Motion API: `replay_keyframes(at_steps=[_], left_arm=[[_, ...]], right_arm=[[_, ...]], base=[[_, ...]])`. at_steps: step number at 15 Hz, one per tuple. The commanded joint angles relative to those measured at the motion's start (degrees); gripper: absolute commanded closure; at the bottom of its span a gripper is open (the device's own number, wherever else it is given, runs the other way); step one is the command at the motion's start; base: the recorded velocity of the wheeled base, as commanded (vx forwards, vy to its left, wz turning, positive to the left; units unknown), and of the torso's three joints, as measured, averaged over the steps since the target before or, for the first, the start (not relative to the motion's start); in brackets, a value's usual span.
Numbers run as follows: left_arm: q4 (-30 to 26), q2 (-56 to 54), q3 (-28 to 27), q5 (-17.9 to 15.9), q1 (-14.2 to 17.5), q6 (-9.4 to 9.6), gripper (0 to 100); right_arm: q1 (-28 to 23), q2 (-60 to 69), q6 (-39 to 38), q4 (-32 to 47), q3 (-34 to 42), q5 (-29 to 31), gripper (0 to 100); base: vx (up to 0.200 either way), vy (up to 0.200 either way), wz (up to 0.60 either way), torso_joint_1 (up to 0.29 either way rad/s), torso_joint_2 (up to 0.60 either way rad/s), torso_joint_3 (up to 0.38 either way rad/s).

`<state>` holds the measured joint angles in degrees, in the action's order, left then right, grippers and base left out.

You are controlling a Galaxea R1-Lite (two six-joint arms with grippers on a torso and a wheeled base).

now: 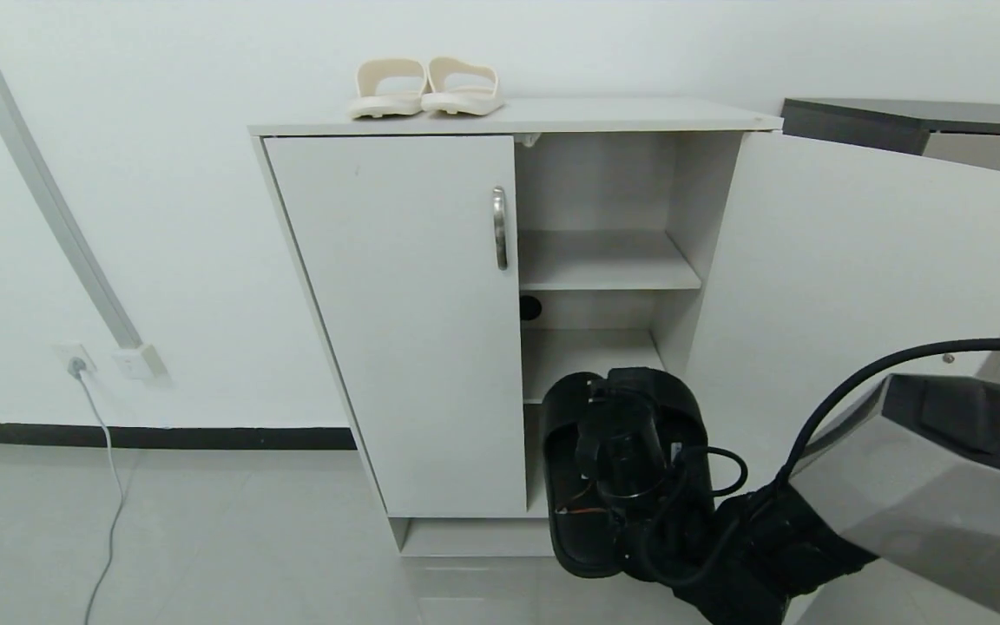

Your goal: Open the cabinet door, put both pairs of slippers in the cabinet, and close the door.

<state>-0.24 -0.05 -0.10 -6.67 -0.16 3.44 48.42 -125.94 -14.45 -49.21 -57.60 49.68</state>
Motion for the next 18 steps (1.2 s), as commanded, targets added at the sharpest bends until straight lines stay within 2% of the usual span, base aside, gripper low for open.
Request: replay_keyframes(at_steps=[1, 9, 14, 18], left_arm=[[-0.02, 0.14, 0.01, -0.01, -0.02, -0.01, 100], [-0.02, 0.14, 0.01, -0.01, -0.02, -0.45, 100], [-0.02, 0.14, 0.01, 0.43, -0.02, -0.89, 100], [-0.02, 0.14, 0.01, 0.43, -0.02, -0.89, 100]], right_arm=[[-0.34, -4.58, 0.56, -4.22, 0.12, -2.22, 100], [-2.81, -6.16, 0.38, -5.1, -0.5, -3.36, 100], [-5.0, -6.42, 0.21, -6.25, -0.06, -8.46, 100], [-5.71, -6.51, 0.3, -6.07, -0.14, -10.3, 100]], base=[[0.0, 0.0, 0.0, 0.0, 0.0, 0.0], [0.0, 0.0, 0.0, 0.0, 0.0, 0.0], [0.0, 0.0, 0.0, 0.0, 0.0, 0.0], [0.0, 0.0, 0.0, 0.0, 0.0, -0.156]])
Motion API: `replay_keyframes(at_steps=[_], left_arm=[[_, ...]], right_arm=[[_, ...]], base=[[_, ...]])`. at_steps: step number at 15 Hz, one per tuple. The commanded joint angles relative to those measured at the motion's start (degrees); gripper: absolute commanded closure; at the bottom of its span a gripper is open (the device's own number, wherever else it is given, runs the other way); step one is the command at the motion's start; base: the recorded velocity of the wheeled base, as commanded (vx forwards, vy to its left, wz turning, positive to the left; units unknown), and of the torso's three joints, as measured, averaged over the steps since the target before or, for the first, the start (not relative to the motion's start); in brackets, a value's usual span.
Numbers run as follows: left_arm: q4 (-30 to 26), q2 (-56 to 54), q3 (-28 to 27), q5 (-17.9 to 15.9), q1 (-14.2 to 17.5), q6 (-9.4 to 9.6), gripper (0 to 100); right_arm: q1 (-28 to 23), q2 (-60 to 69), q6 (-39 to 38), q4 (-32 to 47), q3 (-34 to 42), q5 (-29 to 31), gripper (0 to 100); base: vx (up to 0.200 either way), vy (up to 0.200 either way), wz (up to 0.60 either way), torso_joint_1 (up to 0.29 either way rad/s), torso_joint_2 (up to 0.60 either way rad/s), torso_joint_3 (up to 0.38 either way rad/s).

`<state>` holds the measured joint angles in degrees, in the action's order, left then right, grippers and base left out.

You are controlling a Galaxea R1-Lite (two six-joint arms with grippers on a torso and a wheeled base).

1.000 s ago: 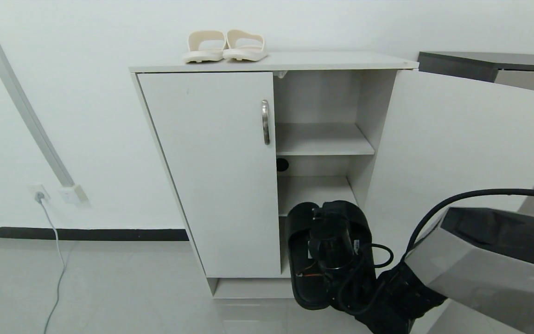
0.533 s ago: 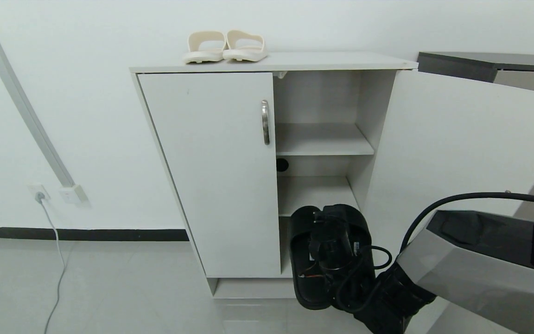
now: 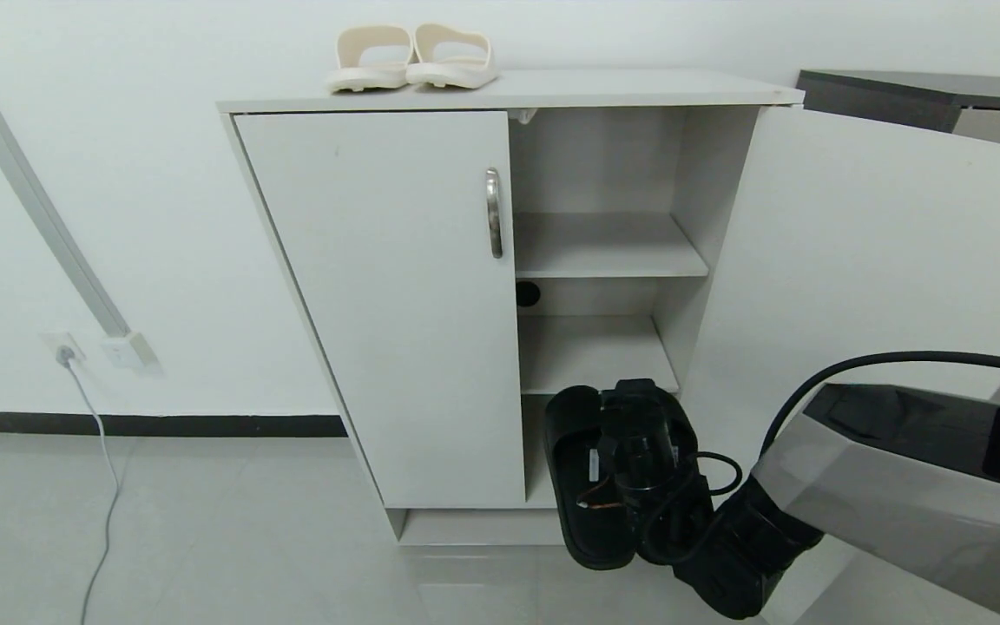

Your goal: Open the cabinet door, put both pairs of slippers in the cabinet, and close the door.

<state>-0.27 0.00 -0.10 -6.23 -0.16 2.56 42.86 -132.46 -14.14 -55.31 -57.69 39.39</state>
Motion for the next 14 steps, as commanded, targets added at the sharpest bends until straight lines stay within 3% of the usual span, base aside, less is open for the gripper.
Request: replay_keyframes(at_steps=[1, 10, 14], left_arm=[[0.0, 0.09, 0.01, -0.01, -0.02, -0.01, 100], [0.0, 0.0, 0.01, -0.01, -0.02, -0.1, 100], [0.0, 0.0, 0.01, 0.08, -0.02, -0.1, 100]], right_arm=[[-0.32, -0.34, 0.08, 0.11, -0.23, -0.01, 100], [-0.94, -2.62, 1.4, -0.94, -2.08, 0.6, 100], [-1.47, -4.03, 9.22, -17.99, -0.32, 0.69, 100]], base=[[0.0, 0.0, 0.0, 0.007, 0.0, -0.188], [0.0, 0.0, 0.0, 0.003, 0.0, -0.199], [0.0, 0.0, 0.0, 0.005, 0.0, -0.057]])
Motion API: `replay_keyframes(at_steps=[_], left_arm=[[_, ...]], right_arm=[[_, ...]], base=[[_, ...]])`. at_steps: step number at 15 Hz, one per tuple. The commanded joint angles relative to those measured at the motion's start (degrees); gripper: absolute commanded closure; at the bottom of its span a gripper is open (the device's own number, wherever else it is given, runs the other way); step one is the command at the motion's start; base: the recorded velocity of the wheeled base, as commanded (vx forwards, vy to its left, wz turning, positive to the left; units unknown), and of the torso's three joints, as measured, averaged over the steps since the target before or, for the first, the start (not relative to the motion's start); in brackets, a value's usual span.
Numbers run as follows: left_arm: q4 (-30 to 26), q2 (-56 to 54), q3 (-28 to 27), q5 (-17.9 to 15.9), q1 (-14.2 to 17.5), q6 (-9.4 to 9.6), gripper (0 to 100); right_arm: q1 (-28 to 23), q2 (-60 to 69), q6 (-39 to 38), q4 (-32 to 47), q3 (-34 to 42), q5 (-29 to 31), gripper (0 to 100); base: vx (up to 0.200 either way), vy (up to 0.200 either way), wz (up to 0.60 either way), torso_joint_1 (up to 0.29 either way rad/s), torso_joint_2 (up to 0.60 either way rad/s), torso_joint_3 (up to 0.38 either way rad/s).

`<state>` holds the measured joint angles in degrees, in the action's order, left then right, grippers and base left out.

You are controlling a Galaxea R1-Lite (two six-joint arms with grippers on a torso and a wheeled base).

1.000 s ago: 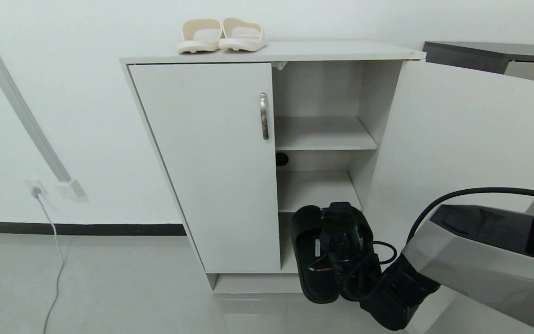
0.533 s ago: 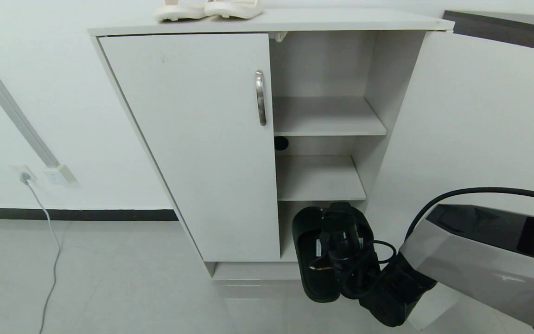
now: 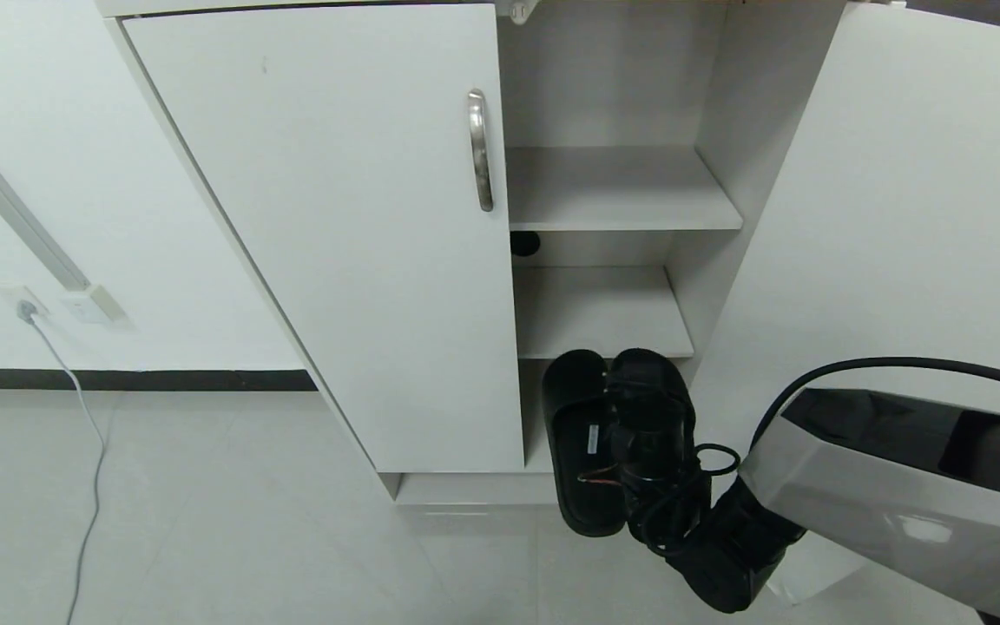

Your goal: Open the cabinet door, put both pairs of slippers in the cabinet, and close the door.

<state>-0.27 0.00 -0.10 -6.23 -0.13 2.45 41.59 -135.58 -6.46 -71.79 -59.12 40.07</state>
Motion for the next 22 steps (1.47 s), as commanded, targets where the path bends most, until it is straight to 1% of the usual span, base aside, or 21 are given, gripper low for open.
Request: replay_keyframes(at_steps=[1, 2, 3, 11, 21, 22], left_arm=[[0.0, 0.09, 0.01, -0.01, -0.04, 0.01, 100], [0.0, 0.0, 0.01, 0.08, 0.05, 0.01, 100], [0.0, 0.09, 0.01, -0.01, 0.05, 0.01, 100], [0.0, 0.09, 0.01, 0.08, -0.04, -0.17, 100], [0.0, 0.09, 0.01, 0.16, -0.04, -0.25, 100], [0.0, 0.0, 0.01, 0.16, -0.04, -0.34, 100]], right_arm=[[-0.46, -2.14, 4.79, -6.43, 1.38, 0.1, 100], [-0.64, -2.76, 6.99, -9.42, 1.47, 0.18, 100], [-0.64, -3.11, 7.52, -9.77, 1.47, 0.18, 100], [-1.16, -3.28, 6.99, -9.68, 1.12, 0.1, 100], [-1.6, -3.37, 6.46, -9.51, 0.76, 0.01, 100], [-1.6, -3.37, 6.11, -8.89, 0.5, 0.01, 100]], base=[[0.0, 0.0, 0.0, 0.0, 0.0, 0.0], [0.0, 0.0, 0.0, 0.0, 0.0, 0.0], [0.0, 0.0, 0.0, 0.0, 0.0, 0.0], [0.0, 0.0, 0.0, 0.0, 0.0, 0.0], [0.2, 0.0, 0.0, 0.002, 0.0, 0.001], [0.0, 0.0, 0.0, 0.0, 0.0, 0.0]])
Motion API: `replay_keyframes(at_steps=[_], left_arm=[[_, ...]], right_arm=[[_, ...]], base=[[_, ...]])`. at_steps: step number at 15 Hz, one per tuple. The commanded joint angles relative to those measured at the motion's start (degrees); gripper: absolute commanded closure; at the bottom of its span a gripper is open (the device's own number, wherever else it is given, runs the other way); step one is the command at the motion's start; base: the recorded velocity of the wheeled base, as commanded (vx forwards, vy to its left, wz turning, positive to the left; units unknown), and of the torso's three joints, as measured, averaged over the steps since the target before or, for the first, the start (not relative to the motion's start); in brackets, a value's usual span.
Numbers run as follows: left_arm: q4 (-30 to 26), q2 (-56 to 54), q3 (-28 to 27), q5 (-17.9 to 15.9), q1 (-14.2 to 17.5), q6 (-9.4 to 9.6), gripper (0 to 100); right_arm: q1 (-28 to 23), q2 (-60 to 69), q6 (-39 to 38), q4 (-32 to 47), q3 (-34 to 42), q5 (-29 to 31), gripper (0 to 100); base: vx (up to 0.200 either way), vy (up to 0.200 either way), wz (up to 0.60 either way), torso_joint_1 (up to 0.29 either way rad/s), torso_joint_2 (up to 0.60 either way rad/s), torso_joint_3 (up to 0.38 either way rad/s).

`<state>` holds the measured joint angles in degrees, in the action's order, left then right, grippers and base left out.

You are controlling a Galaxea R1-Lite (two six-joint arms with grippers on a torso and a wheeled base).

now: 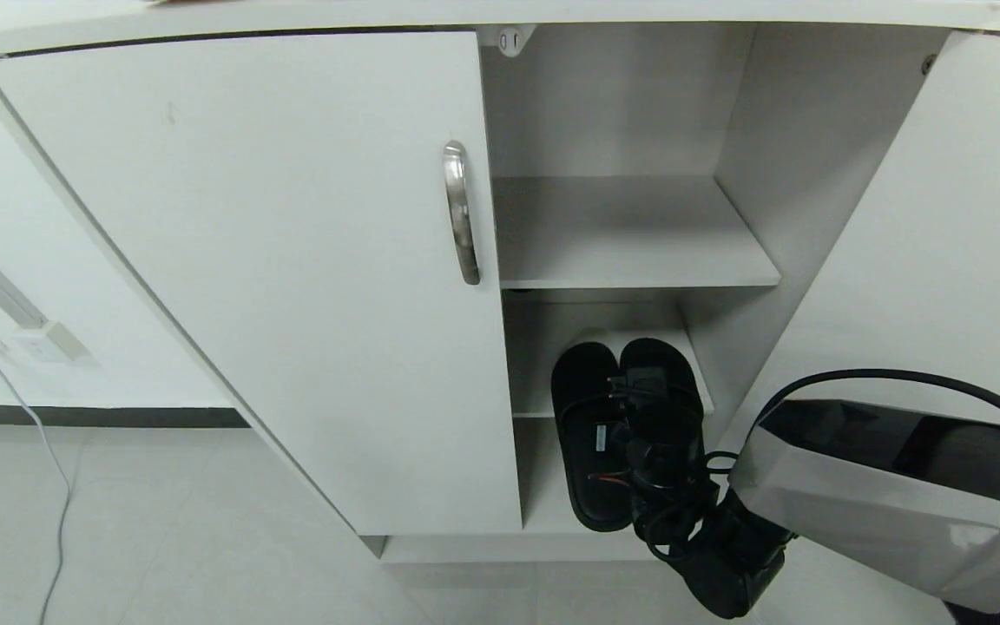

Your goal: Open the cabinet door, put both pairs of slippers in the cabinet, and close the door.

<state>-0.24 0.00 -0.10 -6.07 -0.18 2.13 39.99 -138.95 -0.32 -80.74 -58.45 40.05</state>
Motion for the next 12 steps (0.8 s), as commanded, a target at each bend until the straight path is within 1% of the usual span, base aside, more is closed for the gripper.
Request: replay_keyframes(at_steps=[1, 2, 3, 4, 5, 6, 7, 10, 12], left_arm=[[-0.02, 0.09, 0.01, 0.01, 0.01, -0.02, 100], [-0.02, 0.09, 0.01, 0.01, 0.01, -0.02, 100], [-0.02, 0.09, 0.01, 0.01, 0.09, -0.02, 100], [-0.02, 0.09, 0.01, 0.01, 0.01, -0.02, 100], [-0.02, 0.0, 0.01, 0.01, 0.01, -0.11, 100], [-0.02, 0.0, 0.01, 0.01, 0.09, -0.2, 100], [-0.02, 0.0, 0.01, 0.01, 0.01, -0.29, 100], [-0.02, 0.09, 0.01, 0.09, 0.09, -0.29, 100], [-0.02, 0.09, 0.01, 0.09, 0.01, -0.29, 100]], right_arm=[[-0.17, -0.01, -0.21, 1.2, -0.7, 0.03, 100], [-0.35, -0.01, -0.83, 2.52, -1.58, 0.03, 100], [-0.96, -0.01, -2.32, 7.0, -4.92, -0.14, 100], [-1.14, -0.01, -3.11, 9.37, -6.67, -0.32, 100], [-1.93, -0.36, -4.34, 14.47, -10.72, -0.5, 100], [-2.37, -0.97, -5.22, 17.9, -14.23, -0.5, 100], [-2.54, -1.33, -5.31, 19.21, -15.9, -0.5, 100], [-3.69, -4.49, -5.31, 26.77, -26.18, -1.81, 100], [-4.3, -5.46, -5.31, 29.76, -30.58, -1.9, 100]], base=[[0.0, 0.0, 0.0, 0.0, 0.0, 0.0], [0.0, 0.0, 0.0, 0.0, 0.0, 0.0], [0.0, 0.0, 0.0, 0.0, 0.0, 0.0], [0.0, 0.0, 0.0, 0.0, 0.0, 0.0], [0.0, 0.0, 0.0, 0.0, 0.0, 0.0], [0.0, 0.0, 0.0, 0.0, 0.0, 0.0], [0.0, 0.0, 0.0, 0.0, 0.0, 0.0], [0.0, 0.0, 0.0, 0.0, 0.0, 0.0], [0.0, 0.0, 0.0, 0.0, 0.0, 0.0]])
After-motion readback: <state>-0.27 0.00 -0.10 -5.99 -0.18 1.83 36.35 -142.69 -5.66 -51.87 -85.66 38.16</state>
